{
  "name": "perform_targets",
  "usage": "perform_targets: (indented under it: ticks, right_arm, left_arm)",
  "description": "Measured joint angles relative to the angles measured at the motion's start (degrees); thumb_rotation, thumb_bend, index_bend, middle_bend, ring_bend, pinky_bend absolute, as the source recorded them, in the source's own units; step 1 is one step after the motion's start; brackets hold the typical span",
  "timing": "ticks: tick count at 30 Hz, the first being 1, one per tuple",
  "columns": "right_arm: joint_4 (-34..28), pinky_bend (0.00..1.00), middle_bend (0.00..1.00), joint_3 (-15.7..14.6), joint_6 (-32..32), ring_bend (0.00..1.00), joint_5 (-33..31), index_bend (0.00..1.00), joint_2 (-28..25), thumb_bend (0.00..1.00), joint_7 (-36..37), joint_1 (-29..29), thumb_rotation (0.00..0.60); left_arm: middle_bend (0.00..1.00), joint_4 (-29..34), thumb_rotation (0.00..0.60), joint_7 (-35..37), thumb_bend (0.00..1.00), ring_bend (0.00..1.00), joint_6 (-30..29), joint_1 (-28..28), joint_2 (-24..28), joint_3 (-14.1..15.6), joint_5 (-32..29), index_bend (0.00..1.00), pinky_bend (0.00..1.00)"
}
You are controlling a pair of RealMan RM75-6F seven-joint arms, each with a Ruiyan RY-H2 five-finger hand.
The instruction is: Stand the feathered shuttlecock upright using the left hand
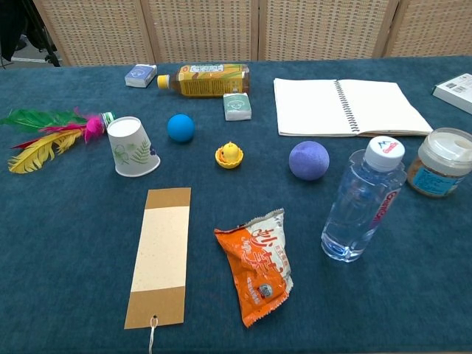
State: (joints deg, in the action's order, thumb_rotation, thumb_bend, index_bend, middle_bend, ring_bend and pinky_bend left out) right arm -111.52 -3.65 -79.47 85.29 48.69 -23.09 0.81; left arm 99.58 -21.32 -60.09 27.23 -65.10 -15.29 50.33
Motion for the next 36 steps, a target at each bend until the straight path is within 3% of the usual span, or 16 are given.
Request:
perform_targets:
  ticks: [10,23,30,36]
  right_arm:
    - [0.14,0.0,0.0,0.14,0.22,0.0,-0.5,0.0,0.01,0.0,0.22,0.1,0.6]
    - [0.43,0.0,0.0,0.39,0.43,0.0,-1.26,0.0,0.12,0.0,0.19,0.28,0.6]
    - [0.4,0.0,0.0,0.46,0.06,0.0,-1.1,0.0,-0.06,0.0,0.53,0.16,0.6]
    - [0.45,0.0,0.0,0.36,0.08,0.0,-0.82,0.0,0.01,0.0,0.56,0.16,0.6]
  left_arm:
    - [0.0,-10.06,0.6,-2.1,0.25,0.0,1.13,4.14,-4.46,-0.91,-5.79,0.37,0.0]
    - [0.0,-23.84,0.6,-2.88,0.25,0.0,5.81,6.59,-9.3,0.65,-11.29,0.4,0.0]
    - [0.0,-31.44,0.6,2.52,0.25,0.0,8.96,6.37,-13.91,1.59,-10.27,0.42,0.0]
    - [0.0,-34.35,0.6,6.02,0.25,0.0,8.98,6.31,-16.33,1.41,-7.37,0.43,0.0]
